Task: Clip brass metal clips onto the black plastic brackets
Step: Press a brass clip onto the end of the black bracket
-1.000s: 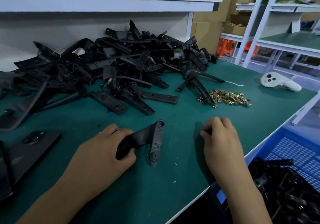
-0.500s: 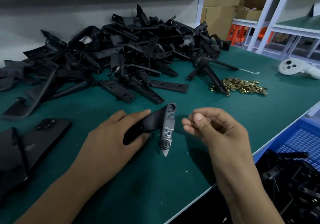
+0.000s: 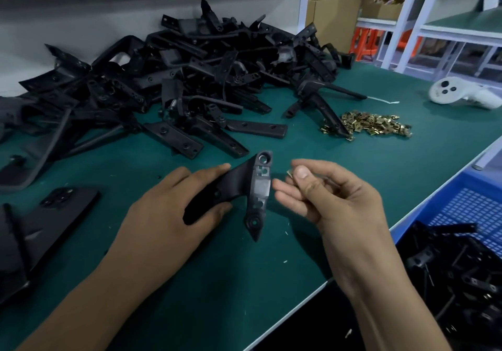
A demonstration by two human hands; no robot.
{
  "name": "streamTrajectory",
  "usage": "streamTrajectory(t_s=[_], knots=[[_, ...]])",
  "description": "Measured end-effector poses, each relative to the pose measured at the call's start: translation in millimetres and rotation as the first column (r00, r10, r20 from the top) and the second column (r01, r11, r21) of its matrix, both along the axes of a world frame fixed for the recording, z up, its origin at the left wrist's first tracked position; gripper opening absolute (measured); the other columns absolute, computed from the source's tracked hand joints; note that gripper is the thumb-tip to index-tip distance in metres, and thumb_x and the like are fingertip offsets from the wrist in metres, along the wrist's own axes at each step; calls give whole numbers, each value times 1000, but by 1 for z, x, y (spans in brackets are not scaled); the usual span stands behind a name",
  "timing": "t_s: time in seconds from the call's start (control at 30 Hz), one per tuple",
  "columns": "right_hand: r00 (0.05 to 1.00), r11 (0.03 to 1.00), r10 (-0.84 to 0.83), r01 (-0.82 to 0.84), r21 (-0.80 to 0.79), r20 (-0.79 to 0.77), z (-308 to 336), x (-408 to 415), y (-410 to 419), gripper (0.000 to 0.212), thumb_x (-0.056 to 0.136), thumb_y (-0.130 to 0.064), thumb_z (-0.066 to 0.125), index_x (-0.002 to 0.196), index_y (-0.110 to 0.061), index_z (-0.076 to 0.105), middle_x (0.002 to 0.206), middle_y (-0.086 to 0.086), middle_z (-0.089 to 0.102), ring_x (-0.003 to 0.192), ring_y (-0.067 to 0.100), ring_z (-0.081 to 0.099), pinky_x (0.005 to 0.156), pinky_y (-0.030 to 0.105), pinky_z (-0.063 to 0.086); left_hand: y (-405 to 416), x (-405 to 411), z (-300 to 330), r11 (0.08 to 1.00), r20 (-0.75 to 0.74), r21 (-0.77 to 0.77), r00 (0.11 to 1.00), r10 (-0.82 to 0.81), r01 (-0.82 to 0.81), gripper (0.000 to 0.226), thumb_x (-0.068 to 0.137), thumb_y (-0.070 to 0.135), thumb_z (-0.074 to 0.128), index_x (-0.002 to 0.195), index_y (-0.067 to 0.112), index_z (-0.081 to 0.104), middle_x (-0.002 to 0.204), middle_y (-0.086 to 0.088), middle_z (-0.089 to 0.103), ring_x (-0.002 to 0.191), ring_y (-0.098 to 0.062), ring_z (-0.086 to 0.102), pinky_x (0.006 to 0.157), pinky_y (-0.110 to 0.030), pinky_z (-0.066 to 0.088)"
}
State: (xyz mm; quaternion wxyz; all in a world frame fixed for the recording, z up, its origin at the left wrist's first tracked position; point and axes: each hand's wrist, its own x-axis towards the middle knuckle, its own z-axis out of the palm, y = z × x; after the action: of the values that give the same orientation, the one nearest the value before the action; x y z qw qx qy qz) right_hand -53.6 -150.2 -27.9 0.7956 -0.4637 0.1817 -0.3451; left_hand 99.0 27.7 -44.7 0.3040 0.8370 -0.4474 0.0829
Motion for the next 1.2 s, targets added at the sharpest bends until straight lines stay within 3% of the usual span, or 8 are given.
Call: streamTrajectory(t_s=[0.2,0.4,0.73,0.83,1.03,1.2], knots=[[997,995,52,-56,-85,-52,2,-1,1,13,85,-24,76,81,-12,77,74,16,71,66,29,75,57,29,60,-1,-3,3,999,2,-15,1000,-28,28,57,88,69,53,143,56,48,106,20,59,96,-7,63,79,-40,58],[992,983,31,-52,-175,-121,2,0,4,22,86,-31,78,73,-13,75,69,14,71,56,22,69,51,24,54,-2,-7,6,999,17,0,998,-52,52,57,88,69,52,143,59,46,105,18,59,93,-7,64,78,-39,58],[988,973,-75,42,-227,-138,0,2,10,29,88,-28,81,68,-11,68,57,11,64,46,19,59,41,25,46,-5,-11,3,1000,19,12,1000,-24,23,59,88,66,54,145,52,50,94,14,54,81,-9,60,69,-37,56],[975,947,-144,87,-311,-168,-3,4,12,34,89,-33,80,64,-15,66,54,7,64,43,18,58,40,25,43,-7,-15,3,1000,54,16,999,6,-7,54,95,60,62,146,46,53,88,13,48,72,-11,55,62,-36,53],[949,817,-238,80,-571,-207,-5,4,12,32,95,-40,72,70,-20,67,58,1,66,46,14,59,48,25,45,-8,-24,12,993,151,61,984,90,-100,60,88,55,51,145,36,58,84,12,44,58,-12,49,46,-32,45],[941,729,-280,80,-680,-190,7,7,4,27,95,-32,73,72,-19,68,59,4,64,54,28,58,49,33,48,-10,-28,13,992,166,84,983,80,-95,60,88,44,67,146,34,56,84,11,40,58,-13,47,45,-27,39]])
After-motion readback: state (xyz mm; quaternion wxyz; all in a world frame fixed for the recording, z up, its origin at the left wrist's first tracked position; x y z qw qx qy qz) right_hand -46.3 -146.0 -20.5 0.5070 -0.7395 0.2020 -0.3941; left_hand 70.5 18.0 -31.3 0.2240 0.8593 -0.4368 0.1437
